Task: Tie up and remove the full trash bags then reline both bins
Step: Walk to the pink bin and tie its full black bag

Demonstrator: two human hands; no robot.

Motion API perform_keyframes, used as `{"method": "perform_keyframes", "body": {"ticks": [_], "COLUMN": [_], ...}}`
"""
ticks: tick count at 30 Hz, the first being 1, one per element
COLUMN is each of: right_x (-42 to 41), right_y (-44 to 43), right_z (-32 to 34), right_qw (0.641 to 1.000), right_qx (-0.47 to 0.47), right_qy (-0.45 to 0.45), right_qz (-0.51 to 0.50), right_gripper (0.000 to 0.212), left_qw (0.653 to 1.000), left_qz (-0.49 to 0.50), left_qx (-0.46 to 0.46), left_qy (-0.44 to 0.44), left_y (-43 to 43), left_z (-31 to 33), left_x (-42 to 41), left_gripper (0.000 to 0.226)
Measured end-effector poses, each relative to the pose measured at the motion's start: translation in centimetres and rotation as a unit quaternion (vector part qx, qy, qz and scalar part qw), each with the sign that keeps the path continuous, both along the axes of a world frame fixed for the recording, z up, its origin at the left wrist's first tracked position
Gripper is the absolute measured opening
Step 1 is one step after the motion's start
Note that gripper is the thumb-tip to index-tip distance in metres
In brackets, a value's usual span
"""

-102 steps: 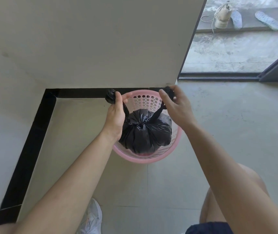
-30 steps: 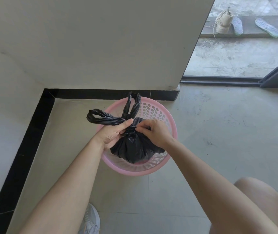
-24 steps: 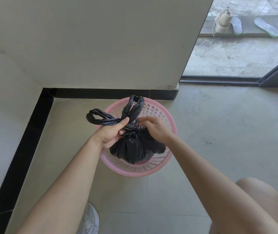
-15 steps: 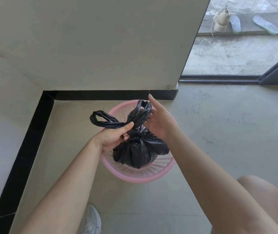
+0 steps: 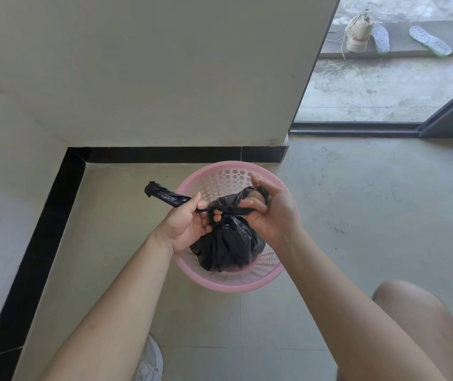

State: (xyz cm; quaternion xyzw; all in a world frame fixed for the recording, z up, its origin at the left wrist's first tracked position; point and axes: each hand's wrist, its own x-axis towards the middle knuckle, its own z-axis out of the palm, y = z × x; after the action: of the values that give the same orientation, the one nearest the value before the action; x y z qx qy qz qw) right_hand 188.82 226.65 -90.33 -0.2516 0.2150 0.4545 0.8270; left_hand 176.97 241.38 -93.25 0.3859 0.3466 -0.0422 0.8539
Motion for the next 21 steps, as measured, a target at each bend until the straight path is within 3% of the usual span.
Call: {"method": "perform_keyframes", "body": {"ticks": [3, 5, 9, 11, 13, 17, 19, 20, 21], "right_x": [0.3, 0.6, 0.4, 0.3, 0.4, 0.5, 0.0, -0.4, -0.6], "right_y": [-0.5, -0.7, -0.5, -0.5, -0.6, -0.7, -0.3, -0.1, 0.1], "right_z": [-0.3, -0.3, -0.6, -0.6, -0.5, -0.6, -0.8, -0.9, -1.1], "right_qw": [0.995, 0.985, 0.937, 0.856, 0.736, 0.554, 0.452, 0.419, 0.409], "right_qx": [-0.092, -0.153, -0.273, -0.35, -0.405, -0.426, -0.426, -0.419, -0.408], "right_qy": [-0.032, -0.08, -0.196, -0.334, -0.463, -0.612, -0.682, -0.706, -0.718], "right_qz": [0.01, 0.03, 0.098, 0.182, 0.283, 0.37, 0.386, 0.388, 0.389], "right_gripper": [0.027, 0.021, 0.013, 0.015, 0.027, 0.014, 0.021, 0.025, 0.025], "left_qw": [1.0, 0.998, 0.991, 0.989, 0.987, 0.985, 0.984, 0.983, 0.983], "left_qz": [0.003, -0.011, 0.019, 0.046, 0.078, 0.087, 0.088, 0.089, 0.091], "left_qx": [0.011, 0.056, 0.131, 0.139, 0.141, 0.15, 0.157, 0.159, 0.161], "left_qy": [0.007, -0.004, -0.001, -0.007, -0.007, -0.01, -0.002, 0.001, 0.002], "left_y": [-0.4, -0.6, -1.2, -1.3, -0.9, -0.5, -0.5, -0.5, -0.4], "left_z": [0.3, 0.1, -0.1, -0.1, 0.0, 0.0, -0.1, 0.0, 0.2], "left_x": [0.1, 0.1, -0.1, 0.0, 0.1, -0.2, -0.4, -0.5, -0.5], "left_gripper": [0.034, 0.017, 0.048, 0.05, 0.052, 0.053, 0.053, 0.053, 0.053]}}
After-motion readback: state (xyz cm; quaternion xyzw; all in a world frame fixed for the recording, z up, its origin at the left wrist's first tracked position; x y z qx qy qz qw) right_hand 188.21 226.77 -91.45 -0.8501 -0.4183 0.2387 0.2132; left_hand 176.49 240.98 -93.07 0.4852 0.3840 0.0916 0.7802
